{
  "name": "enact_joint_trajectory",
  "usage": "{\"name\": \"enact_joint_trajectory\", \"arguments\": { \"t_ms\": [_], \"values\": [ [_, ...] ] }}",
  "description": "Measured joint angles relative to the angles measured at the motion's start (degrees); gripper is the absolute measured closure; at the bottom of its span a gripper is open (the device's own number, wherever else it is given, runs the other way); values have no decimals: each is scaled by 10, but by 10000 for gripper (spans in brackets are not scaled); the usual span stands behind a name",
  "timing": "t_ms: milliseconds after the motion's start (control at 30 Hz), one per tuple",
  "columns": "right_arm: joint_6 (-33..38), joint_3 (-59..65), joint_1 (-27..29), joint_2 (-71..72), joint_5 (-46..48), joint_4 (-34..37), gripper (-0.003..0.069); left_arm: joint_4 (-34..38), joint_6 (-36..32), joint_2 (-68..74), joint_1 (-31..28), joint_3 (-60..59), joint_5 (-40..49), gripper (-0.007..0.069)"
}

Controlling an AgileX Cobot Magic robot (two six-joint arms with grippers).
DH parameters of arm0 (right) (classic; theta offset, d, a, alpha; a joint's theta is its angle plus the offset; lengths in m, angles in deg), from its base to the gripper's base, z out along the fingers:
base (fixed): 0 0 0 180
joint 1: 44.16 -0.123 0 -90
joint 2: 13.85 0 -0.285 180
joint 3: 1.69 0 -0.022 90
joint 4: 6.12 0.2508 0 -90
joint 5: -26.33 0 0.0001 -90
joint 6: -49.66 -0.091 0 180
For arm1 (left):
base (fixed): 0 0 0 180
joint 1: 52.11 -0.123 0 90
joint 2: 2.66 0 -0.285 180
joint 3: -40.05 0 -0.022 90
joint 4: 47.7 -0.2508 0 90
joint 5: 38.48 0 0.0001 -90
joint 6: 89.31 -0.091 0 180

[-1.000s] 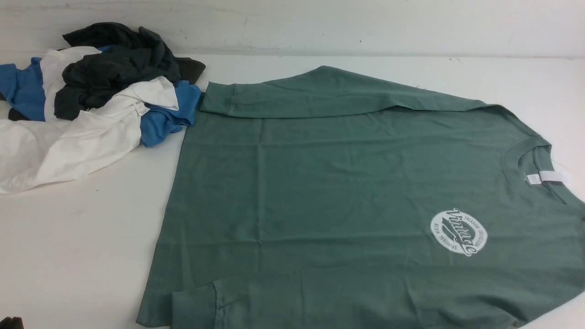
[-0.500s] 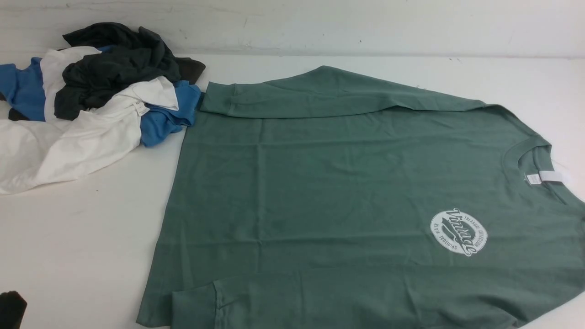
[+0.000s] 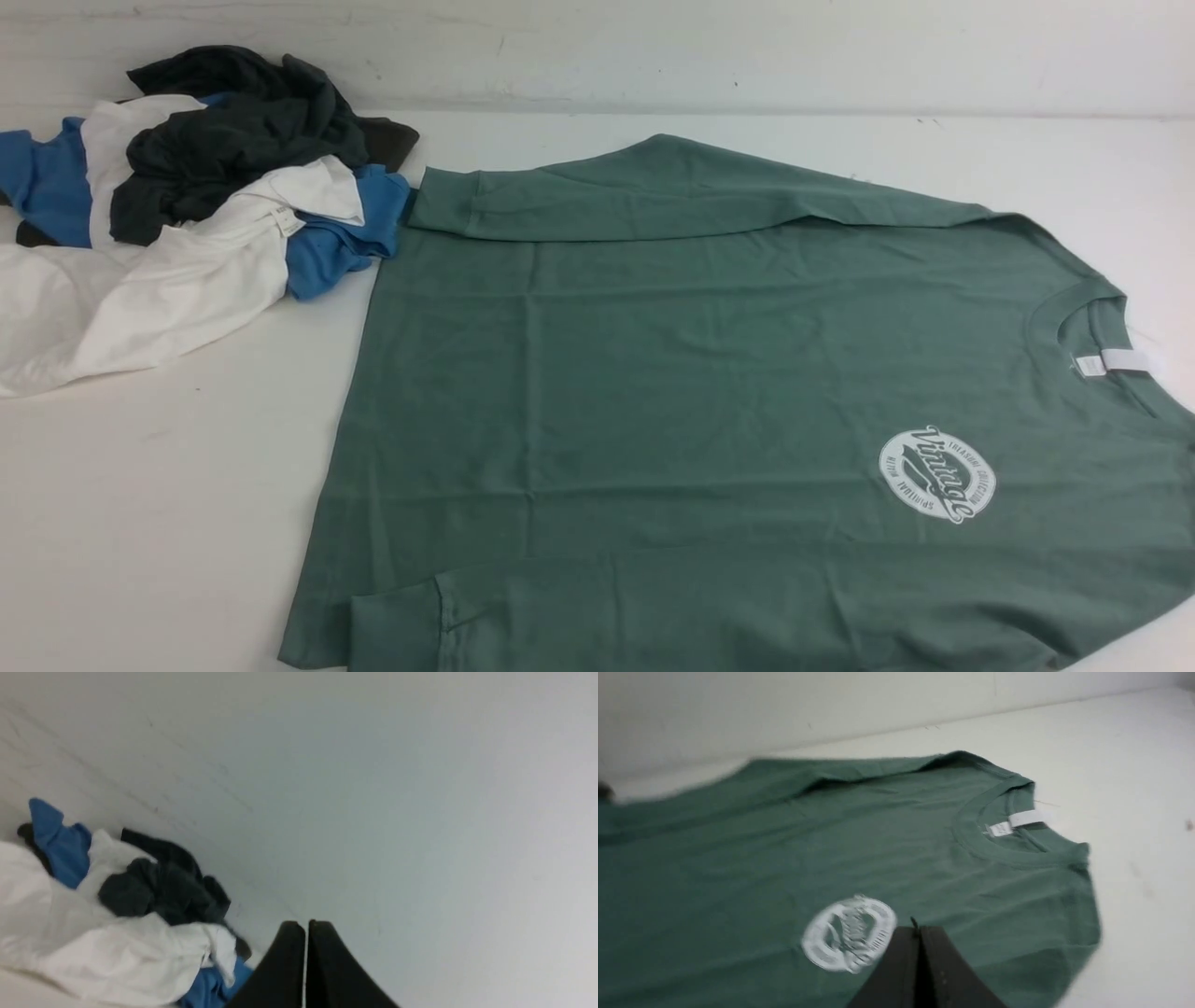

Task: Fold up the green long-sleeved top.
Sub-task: Use the left arm to clamp the cuff closest to it

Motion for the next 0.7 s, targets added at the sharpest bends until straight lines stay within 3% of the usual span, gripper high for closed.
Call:
{"name": "enact_joint_trajectory", "arguments": {
  "t_ms": [133,167,233,300,467,600,700],
  "values": [
    [-72,0,0,0,-65,182,673,-22,16,2,0,88,93,629],
    [-75,0,0,0,-67,182,673,-22,16,3,0,93,101,629],
    [-94,0,0,0,-96,282,673,-52,-4,42,0,170,227,629],
    [-96,0,0,0,-113,325,673,-70,-19,100,0,217,339,629],
    [-97,0,0,0,-145,371,673,-86,-66,294,0,283,580,629],
    [-97,0,0,0,-143,394,673,-91,-140,405,0,298,643,629],
    [-73,-19,-8,0,-71,389,673,-93,-185,472,0,299,671,629]
  ]
}}
